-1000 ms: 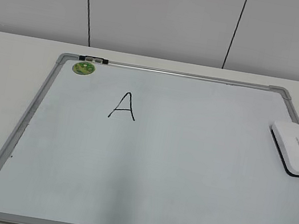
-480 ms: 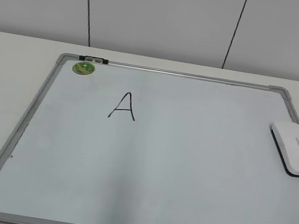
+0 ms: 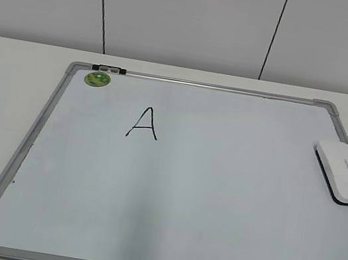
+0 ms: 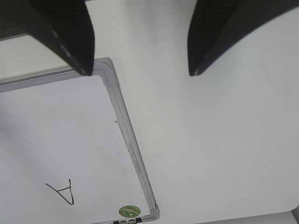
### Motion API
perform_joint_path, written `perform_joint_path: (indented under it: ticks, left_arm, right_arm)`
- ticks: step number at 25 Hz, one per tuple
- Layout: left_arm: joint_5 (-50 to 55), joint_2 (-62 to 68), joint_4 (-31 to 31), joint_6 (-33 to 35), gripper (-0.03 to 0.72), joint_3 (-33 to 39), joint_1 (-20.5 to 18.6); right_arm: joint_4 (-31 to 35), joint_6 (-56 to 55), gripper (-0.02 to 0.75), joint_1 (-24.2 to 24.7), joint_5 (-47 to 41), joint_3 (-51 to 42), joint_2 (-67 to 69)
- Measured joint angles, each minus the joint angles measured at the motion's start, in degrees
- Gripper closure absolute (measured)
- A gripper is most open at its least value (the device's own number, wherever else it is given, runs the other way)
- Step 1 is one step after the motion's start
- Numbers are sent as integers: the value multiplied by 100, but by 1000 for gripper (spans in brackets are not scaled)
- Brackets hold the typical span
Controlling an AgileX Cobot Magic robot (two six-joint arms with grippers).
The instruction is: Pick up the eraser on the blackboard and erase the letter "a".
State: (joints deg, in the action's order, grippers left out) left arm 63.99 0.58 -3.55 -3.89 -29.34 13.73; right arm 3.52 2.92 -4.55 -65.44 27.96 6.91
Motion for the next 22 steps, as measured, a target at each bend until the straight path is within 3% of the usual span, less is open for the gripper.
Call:
perform_joint_path:
  ticks: [22]
  left_arm:
    - [0, 0, 13, 20, 228, 0, 0]
  right_arm:
    - [122, 290, 205, 0, 2, 0, 0]
